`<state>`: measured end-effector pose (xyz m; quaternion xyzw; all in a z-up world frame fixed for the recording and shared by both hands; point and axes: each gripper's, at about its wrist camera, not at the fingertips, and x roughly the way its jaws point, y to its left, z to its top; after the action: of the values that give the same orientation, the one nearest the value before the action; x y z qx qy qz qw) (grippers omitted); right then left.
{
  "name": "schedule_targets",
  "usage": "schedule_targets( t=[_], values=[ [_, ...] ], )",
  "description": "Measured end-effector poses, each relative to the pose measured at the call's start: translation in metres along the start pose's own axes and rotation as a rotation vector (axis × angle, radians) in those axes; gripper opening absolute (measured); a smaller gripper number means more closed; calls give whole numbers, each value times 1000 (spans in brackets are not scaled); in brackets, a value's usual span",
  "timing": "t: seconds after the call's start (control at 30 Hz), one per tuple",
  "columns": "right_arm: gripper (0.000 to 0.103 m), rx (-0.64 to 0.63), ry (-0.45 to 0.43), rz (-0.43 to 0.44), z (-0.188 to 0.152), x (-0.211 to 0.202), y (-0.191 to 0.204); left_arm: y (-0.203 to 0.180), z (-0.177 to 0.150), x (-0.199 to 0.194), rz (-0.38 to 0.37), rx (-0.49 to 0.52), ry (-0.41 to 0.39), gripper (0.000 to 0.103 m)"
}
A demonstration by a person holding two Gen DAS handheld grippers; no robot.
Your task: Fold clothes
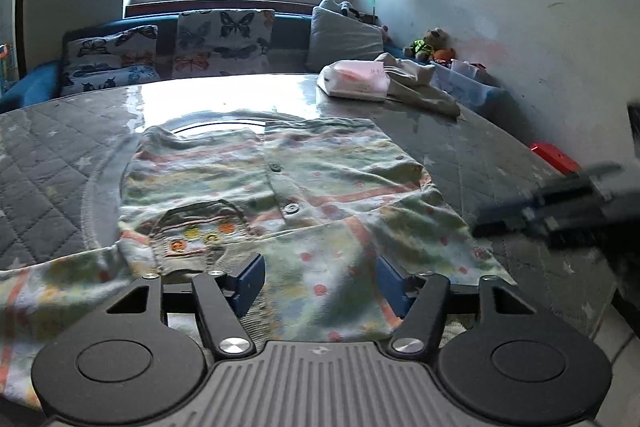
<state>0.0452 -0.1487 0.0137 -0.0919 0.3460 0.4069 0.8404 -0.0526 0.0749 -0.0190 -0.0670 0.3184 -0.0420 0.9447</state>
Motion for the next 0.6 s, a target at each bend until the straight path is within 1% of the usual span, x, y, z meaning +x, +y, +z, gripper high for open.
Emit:
schedule_targets(
  t=[0.07,0.13,0.2,0.27,0.37,0.47,0.53,0.57,0.6],
  values=[
    [20,-7,-35,-5,12,9,-1,-2,0,4,-6,4,3,60],
    [20,-12,-47,-18,19,23,-4,-2,-1,9,-5,7,12,60],
    [20,-26,-25,-45,19,41,-10,0,-3,15,5,6,31,56],
    [20,-12,7,-85,14,53,-18,4,-5,16,9,-2,38,54],
    [20,35,17,-112,6,51,-31,11,-5,12,9,-25,33,46],
    [22,-6,-5,-142,3,37,-24,18,-6,8,8,-48,29,47],
    [29,-36,-20,-111,3,30,-16,19,-7,9,17,-45,37,47],
    [35,-54,-23,-89,2,29,-9,21,-9,11,26,-46,40,47],
    [36,-63,-16,-71,1,31,-5,23,-11,13,35,-48,44,47]
  ],
)
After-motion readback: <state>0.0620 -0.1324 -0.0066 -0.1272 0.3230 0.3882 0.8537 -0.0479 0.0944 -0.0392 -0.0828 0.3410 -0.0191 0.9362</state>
